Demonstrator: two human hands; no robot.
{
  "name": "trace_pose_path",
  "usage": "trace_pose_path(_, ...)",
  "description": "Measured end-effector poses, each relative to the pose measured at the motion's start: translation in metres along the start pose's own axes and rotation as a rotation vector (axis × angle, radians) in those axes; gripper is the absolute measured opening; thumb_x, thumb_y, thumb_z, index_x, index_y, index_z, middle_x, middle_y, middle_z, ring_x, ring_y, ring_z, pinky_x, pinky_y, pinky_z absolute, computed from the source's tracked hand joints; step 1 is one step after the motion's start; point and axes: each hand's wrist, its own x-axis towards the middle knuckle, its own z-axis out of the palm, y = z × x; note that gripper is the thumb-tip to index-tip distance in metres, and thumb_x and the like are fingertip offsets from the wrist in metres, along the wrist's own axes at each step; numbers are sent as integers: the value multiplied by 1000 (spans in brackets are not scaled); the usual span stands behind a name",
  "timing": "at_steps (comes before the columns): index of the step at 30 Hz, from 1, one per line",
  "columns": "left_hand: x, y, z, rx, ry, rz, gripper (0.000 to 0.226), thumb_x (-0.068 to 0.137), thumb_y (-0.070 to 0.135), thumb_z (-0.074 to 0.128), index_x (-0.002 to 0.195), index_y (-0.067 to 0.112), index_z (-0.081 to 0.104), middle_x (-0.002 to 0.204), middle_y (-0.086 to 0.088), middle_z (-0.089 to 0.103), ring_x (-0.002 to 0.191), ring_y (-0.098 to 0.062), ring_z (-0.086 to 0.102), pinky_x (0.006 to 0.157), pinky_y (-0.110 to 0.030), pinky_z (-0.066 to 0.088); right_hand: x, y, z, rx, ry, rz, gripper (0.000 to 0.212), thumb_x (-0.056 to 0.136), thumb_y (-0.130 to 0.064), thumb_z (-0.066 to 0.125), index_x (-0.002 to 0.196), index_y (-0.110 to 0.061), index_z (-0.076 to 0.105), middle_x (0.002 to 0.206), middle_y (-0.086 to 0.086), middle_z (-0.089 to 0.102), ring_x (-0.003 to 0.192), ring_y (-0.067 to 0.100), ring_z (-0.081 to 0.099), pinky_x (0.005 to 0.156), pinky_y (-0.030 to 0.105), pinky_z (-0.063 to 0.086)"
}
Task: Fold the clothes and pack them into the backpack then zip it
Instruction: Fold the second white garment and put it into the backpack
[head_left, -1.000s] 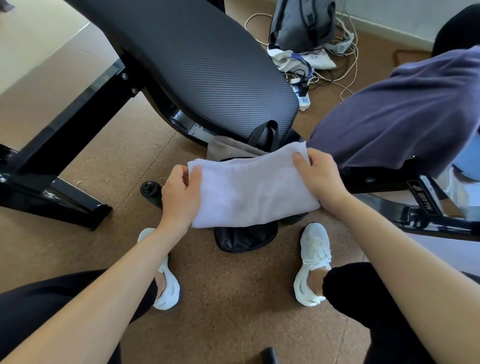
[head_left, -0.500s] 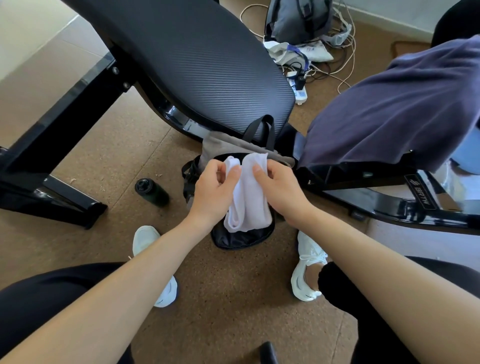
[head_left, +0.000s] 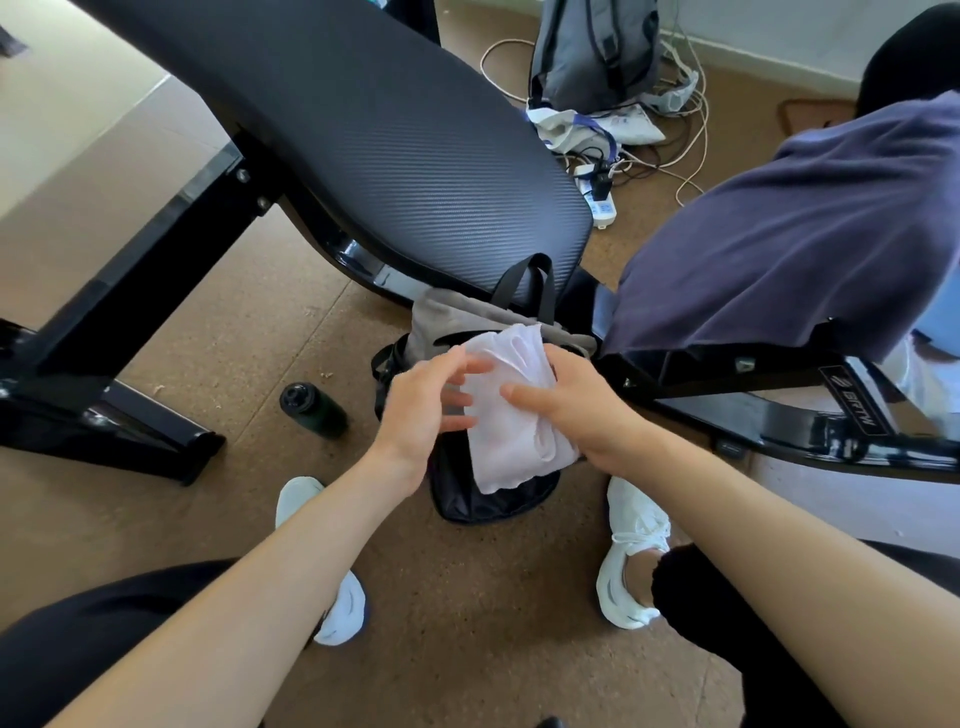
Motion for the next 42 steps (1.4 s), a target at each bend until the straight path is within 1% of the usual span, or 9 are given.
trace_pose_path(4, 10, -9, -14, -65, 316, -27, 17, 95, 34, 63, 104, 21, 70, 99, -3, 68, 99, -25, 66, 80, -36, 56, 0, -14, -12, 330, -140, 56, 34, 101, -16, 60, 135, -10, 58, 127, 15, 70, 114, 33, 69, 93, 45, 59)
trace_pose_path(8, 4, -8, -20, -329, -49, -260, 57, 83, 69, 63, 118, 26, 72, 120, -7, 75, 114, -31, 70, 103, -51, 52, -2, -18, -18, 485, -149, 97, 30, 104, -20, 54, 133, -14, 61, 125, 12, 72, 112, 32, 70, 89, 43, 61)
trace_pose_path(11, 0, -8, -14, -305, -249, -273, 60, 87, 62, 60, 135, 25, 64, 129, -6, 72, 117, -26, 69, 101, -46, 53, 1, -7, -14, 461, -34, 137, 29, 101, -18, 59, 128, -11, 64, 120, 11, 74, 107, 30, 72, 83, 39, 63)
trace_pose_path(16, 3, -21, -8, 161, -191, 50, 55, 78, 9, 87, 117, 33, 57, 111, 9, 71, 99, 0, 70, 76, -20, 57, 0, 3, -11, 373, 82, 182, 32, 88, -28, 77, 117, -15, 71, 108, 4, 78, 97, 22, 76, 77, 38, 61)
trace_pose_path(21, 6, -29, -10, 589, -7, 201, 90, 68, 39, 93, 142, 31, 42, 128, 12, 59, 116, -13, 58, 92, -40, 53, 1, 7, -8, 390, 170, 332, 32, 91, -33, 75, 117, -16, 69, 109, 4, 77, 102, 27, 72, 80, 45, 59)
trace_pose_path(29, -21, -45, 10, 1217, 191, 778, 69, 89, 22, 62, 153, 12, 40, 140, -4, 58, 107, -27, 64, 57, -40, 56, 1, 5, -1, 694, 114, 458, 38, 100, -35, 61, 133, -17, 62, 130, 14, 68, 117, 35, 64, 91, 54, 56)
trace_pose_path(34, -25, -50, 13, 1304, 81, 774, 75, 91, 32, 43, 159, 6, 26, 162, -14, 35, 128, -30, 53, 84, -38, 57, -1, -1, -4, 806, -130, 407, 67, 98, -66, 44, 139, -15, 59, 132, 16, 67, 125, 34, 63, 109, 54, 45)
trace_pose_path(38, -28, -40, 15, 1289, 16, 837, 78, 87, 39, 52, 157, 10, 35, 159, -10, 41, 125, -27, 51, 83, -40, 57, -3, 3, 3, 650, -73, 349, 61, 90, -44, 72, 138, -11, 57, 126, 15, 71, 117, 29, 68, 106, 51, 50)
trace_pose_path(42, -15, -35, 3, 923, -86, 827, 54, 94, 44, 47, 143, 22, 59, 147, 3, 57, 121, -17, 56, 88, -31, 51, 1, 3, 2, 634, 83, 351, 42, 95, -33, 68, 129, -8, 64, 118, 14, 74, 113, 26, 70, 103, 46, 53)
